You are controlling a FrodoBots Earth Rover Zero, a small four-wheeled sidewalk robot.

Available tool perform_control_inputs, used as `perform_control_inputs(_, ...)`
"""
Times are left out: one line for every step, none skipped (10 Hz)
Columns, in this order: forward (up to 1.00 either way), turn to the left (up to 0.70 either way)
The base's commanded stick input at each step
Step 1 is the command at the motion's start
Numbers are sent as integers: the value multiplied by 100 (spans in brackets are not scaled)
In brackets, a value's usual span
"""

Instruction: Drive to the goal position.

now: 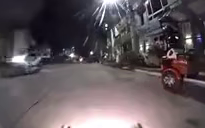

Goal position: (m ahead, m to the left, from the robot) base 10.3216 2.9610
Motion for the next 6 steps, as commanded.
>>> perform_control_inputs(70,0)
perform_control_inputs(70,0)
perform_control_inputs(70,0)
perform_control_inputs(70,0)
perform_control_inputs(70,0)
perform_control_inputs(70,0)
